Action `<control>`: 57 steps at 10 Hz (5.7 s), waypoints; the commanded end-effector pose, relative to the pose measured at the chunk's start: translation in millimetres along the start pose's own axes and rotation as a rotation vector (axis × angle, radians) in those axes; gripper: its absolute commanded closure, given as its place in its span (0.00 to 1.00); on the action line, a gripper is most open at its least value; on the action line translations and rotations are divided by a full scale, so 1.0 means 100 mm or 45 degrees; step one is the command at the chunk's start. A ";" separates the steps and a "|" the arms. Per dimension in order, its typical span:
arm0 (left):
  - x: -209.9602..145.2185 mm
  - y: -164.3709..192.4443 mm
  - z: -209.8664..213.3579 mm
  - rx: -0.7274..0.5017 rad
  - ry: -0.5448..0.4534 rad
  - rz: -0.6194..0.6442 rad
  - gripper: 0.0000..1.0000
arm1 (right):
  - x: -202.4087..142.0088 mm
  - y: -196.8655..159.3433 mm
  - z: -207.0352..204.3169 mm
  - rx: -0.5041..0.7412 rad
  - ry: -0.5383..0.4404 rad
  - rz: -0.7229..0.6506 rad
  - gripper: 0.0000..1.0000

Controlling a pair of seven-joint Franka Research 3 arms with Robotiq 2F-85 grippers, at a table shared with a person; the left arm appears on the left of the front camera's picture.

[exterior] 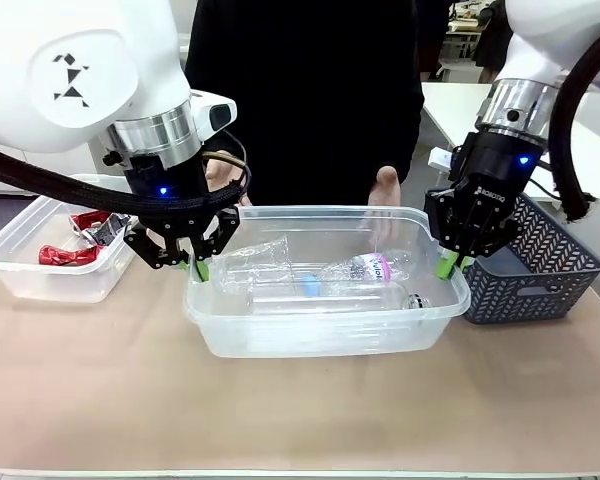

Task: Sort the waste into each basket.
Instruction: Offer the picked Organizing box to the human, then release the Organizing box you were holding.

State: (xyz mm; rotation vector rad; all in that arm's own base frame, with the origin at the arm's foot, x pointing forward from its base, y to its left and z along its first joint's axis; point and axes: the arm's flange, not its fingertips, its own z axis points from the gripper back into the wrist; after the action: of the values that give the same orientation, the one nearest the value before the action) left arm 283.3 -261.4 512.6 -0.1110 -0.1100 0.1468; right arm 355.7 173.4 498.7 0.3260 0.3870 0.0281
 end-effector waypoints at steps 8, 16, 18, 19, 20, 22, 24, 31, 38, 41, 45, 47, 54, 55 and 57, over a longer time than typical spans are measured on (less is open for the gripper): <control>1.12 0.16 -0.41 -0.021 0.084 0.174 0.94 | 1.24 0.27 0.17 -0.001 0.067 0.103 0.91; 1.12 0.16 -0.41 -0.021 0.084 0.174 0.94 | 1.24 0.27 0.17 -0.001 0.067 0.103 0.91; 1.12 0.16 -0.41 -0.021 0.084 0.174 0.94 | 1.24 0.27 0.17 -0.001 0.067 0.103 0.91; 1.12 0.16 -0.44 -0.002 0.094 0.150 0.80 | 1.28 0.25 0.17 -0.012 0.078 0.100 0.91; 1.12 0.11 -0.41 -0.006 0.086 0.117 0.37 | 1.12 0.08 0.21 0.086 -0.035 0.081 0.36; 1.08 0.09 -0.31 -0.027 0.039 0.107 0.00 | 0.94 -0.05 0.24 0.183 -0.251 0.102 0.00; 1.02 0.12 -0.17 -0.042 -0.021 0.121 0.00 | 0.82 -0.14 0.28 0.277 -0.473 0.144 0.00; 0.94 0.14 0.06 -0.159 -0.084 0.147 0.00 | 0.69 -0.18 0.36 0.290 -0.735 0.222 0.00; 0.93 0.15 0.04 -0.170 -0.073 0.136 0.00 | 0.69 -0.18 0.36 0.290 -0.735 0.222 0.00; 0.53 0.42 0.87 -0.216 -0.052 -0.087 0.00 | -0.27 -0.69 0.61 0.583 -0.634 0.274 0.00; -0.12 0.91 1.16 -0.379 0.051 -0.126 0.00 | -1.66 -1.23 0.68 0.838 -0.828 0.326 0.00; -0.07 0.80 1.30 -0.342 0.045 -0.114 0.00 | -1.50 -1.14 0.79 0.802 -0.755 0.339 0.00; 0.08 1.78 1.11 -1.259 0.383 -0.063 0.00 | -1.44 -1.78 0.96 1.775 -0.387 0.097 0.00; 0.07 2.22 0.97 -1.580 0.359 0.041 0.00 | -1.43 -2.07 0.94 1.942 -0.410 -0.015 0.00; 0.09 2.70 0.66 -1.839 0.255 0.276 0.00 | -1.39 -2.24 0.95 1.972 -0.488 -0.136 0.00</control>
State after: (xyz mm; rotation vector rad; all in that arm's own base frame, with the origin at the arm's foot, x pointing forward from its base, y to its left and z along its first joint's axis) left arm 245.6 3.1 565.2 -1.2492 0.0136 0.0911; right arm 255.9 -97.7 558.0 1.7277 -0.0250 -0.2958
